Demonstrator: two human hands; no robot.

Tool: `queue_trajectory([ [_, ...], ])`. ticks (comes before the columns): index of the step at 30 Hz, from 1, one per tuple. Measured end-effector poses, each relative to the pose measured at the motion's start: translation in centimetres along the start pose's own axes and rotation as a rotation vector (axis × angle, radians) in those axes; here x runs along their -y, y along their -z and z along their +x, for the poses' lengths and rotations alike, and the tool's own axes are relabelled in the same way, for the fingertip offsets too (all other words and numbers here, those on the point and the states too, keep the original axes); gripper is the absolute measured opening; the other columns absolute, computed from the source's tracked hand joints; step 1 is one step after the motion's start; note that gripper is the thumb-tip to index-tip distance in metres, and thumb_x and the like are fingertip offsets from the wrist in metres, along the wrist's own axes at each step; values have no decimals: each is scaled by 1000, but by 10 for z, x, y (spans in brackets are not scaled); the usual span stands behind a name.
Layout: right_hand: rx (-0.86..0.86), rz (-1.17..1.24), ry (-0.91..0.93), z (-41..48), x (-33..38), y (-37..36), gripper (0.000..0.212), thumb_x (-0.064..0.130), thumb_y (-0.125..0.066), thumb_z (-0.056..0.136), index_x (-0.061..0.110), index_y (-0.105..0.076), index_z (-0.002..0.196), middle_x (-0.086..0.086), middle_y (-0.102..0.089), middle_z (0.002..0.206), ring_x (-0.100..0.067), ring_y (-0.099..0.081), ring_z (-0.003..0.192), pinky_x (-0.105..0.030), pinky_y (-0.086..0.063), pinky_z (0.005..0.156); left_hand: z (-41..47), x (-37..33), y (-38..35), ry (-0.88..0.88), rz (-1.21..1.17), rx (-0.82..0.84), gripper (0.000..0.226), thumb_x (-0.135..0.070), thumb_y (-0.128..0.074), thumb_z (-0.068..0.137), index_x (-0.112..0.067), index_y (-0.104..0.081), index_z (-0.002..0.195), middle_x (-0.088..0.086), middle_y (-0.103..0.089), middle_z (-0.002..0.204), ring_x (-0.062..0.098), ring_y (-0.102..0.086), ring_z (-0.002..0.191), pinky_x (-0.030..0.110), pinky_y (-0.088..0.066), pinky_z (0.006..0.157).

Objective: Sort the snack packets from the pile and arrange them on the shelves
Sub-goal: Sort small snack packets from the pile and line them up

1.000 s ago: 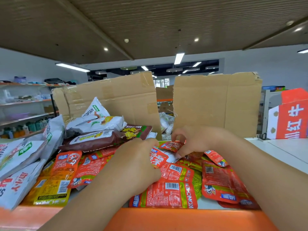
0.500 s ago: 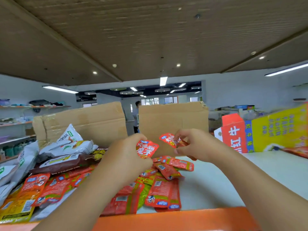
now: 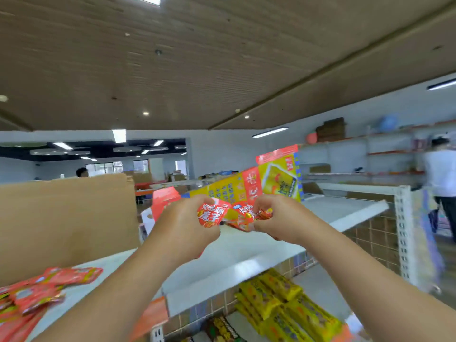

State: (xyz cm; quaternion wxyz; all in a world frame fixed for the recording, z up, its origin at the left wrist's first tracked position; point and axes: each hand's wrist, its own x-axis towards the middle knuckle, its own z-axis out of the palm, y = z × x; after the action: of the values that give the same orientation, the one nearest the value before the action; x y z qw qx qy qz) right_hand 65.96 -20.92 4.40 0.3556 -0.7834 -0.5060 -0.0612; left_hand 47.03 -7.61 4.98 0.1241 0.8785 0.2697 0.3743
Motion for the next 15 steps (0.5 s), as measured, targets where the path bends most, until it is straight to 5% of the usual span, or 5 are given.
queue_trajectory([
  [4,-63,-59,-86,-29,-57,56,28,45,-78,81,29,-63,97,6,-68,97,-7,-57,46,-19,-42,44,15,-53,-54,-57,-65,25,44,-35,-76,78,-40,-62,119,-13,-66,68,9,-63,44,24,-52,48],
  [6,-101,-90,-135,-44,-80,78,29,48,-78,80,31,-64,99,9,-66,104,-9,-66,65,-19,-48,51,22,-73,-78,-67,-87,62,43,-35,-76,78,-41,-62,117,-9,-66,58,8,-63,43,30,-57,55],
  [10,-112,-126,-202,-66,-116,108,28,49,-78,80,33,-64,98,17,-61,102,-14,-70,69,-35,-59,66,29,-107,-119,-83,-175,93,41,-34,-76,77,-40,-62,115,-7,-66,58,12,-65,49,31,-58,57],
  [15,-138,-206,-216,-60,-142,127,30,53,-76,80,35,-64,100,16,-61,104,-11,-68,74,-27,-54,61,40,-128,-150,-97,-203,111,41,-38,-76,74,-41,-63,113,-10,-68,68,14,-66,61,30,-55,59],
])
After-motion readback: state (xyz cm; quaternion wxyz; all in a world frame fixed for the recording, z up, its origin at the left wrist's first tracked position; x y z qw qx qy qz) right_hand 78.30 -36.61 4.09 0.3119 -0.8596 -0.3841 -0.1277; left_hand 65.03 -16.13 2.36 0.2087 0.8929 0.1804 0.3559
